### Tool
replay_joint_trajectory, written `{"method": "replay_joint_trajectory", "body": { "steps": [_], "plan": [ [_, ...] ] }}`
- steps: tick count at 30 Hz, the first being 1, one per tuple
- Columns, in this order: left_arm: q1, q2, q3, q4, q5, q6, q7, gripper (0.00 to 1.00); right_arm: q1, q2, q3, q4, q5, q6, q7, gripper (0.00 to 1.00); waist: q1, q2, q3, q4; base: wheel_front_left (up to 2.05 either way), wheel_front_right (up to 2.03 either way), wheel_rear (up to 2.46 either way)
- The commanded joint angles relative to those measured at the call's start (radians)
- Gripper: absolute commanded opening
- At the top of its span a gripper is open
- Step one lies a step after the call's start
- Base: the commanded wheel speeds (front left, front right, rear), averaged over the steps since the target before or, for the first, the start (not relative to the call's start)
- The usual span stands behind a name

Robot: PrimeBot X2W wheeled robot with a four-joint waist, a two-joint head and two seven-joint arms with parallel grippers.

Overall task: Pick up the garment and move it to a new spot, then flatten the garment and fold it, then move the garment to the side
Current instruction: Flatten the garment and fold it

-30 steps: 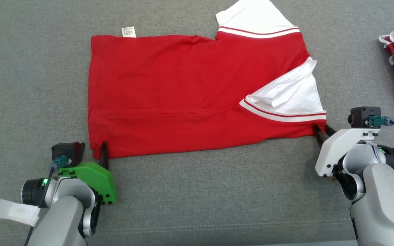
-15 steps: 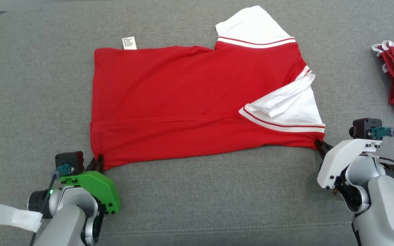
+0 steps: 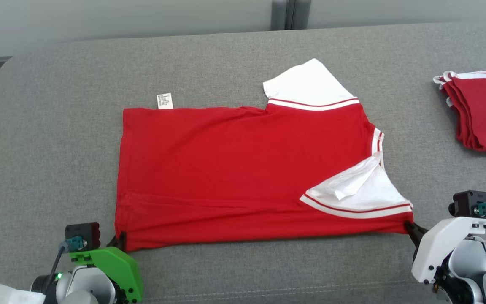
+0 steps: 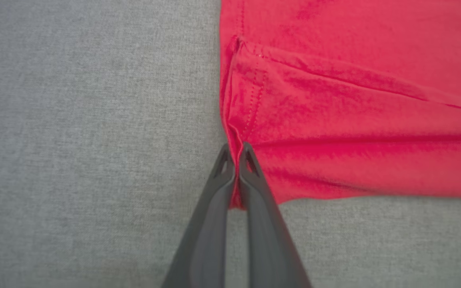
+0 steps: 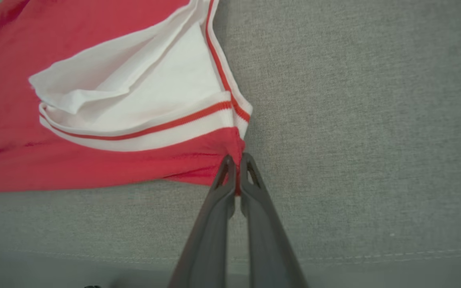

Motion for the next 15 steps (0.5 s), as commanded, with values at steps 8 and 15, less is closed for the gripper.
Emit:
{"method": "replay_joint_trajectory", "body": {
  "steps": [8,15],
  "plan": [
    [0.069,0.020,-0.003,-0.052,-0.014,0.043,0.029,0.00,0.072,0.023,0.004,-0.020,0.004,-0.002,0.024,0.00,0.0000,0.0000,-0.003,-0.009,0.00,0.00,0.00],
    [0.092,0.012,0.007,-0.064,-0.013,0.065,-0.009,1.00,0.064,0.030,0.014,-0.004,0.005,-0.002,-0.036,1.00,0.0000,0.0000,-0.004,-0.001,0.00,0.00,0.00]
  ]
}}
